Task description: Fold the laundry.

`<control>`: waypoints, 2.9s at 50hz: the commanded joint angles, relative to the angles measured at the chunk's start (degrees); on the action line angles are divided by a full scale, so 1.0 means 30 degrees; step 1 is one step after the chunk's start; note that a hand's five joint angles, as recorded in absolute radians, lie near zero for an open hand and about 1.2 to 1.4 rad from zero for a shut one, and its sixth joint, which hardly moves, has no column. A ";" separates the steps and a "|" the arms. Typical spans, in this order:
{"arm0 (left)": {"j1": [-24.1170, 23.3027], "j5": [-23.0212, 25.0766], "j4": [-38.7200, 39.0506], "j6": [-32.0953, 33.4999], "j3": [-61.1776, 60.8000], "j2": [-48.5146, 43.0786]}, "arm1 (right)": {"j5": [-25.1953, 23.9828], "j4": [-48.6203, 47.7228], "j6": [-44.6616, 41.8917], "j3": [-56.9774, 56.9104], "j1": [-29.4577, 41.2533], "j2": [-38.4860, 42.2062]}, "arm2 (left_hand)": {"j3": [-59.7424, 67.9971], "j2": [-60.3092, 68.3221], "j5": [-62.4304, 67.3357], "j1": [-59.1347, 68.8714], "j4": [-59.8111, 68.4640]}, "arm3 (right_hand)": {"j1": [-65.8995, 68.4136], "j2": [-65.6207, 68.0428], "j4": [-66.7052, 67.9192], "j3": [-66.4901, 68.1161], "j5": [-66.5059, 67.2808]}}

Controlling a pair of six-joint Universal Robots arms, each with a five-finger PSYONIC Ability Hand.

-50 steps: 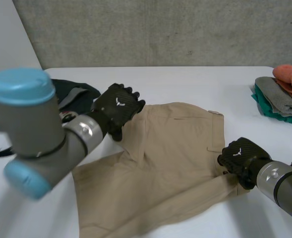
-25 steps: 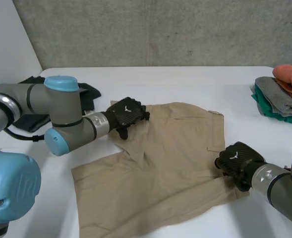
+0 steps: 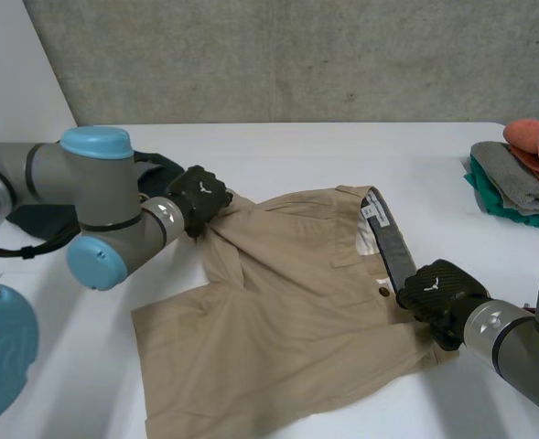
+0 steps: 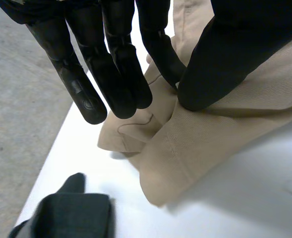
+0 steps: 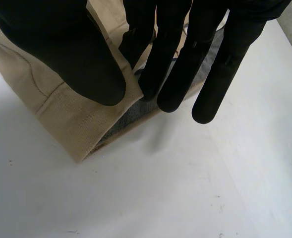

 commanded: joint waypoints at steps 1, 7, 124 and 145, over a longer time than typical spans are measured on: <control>0.0032 0.0097 0.1728 -0.0078 -0.2453 0.1256 | -0.0024 0.0006 0.0000 0.0078 0.0026 0.0000 | -0.5210 -0.5251 -0.4864 -0.3900 -0.5320 | 0.5609 0.4313 0.3802 0.3990 0.3901; -0.0056 0.0097 0.1758 -0.0078 -0.2630 0.1197 | -0.0024 0.0006 0.0000 0.0166 0.0055 0.0029 | -0.6177 -0.6218 -0.5831 -0.4867 -0.6286 | 0.5609 0.4313 0.3802 0.3990 0.3901; -0.0318 -0.5029 0.3077 -0.5289 -1.3027 1.1182 | -0.0259 -0.0052 0.2076 -0.1560 0.0143 -0.0030 | -1.2233 -1.2274 -1.1887 -1.0924 -1.2343 | 0.5609 0.4313 0.3802 0.3990 0.3901; -0.3335 -0.4971 -0.0555 -1.3787 -2.1113 1.8454 | -0.0581 -0.3363 0.7207 -0.3232 0.0407 0.1934 | -1.1840 -1.1881 -1.1494 -1.0530 -1.1950 | 0.5609 0.4313 0.3802 0.3990 0.3901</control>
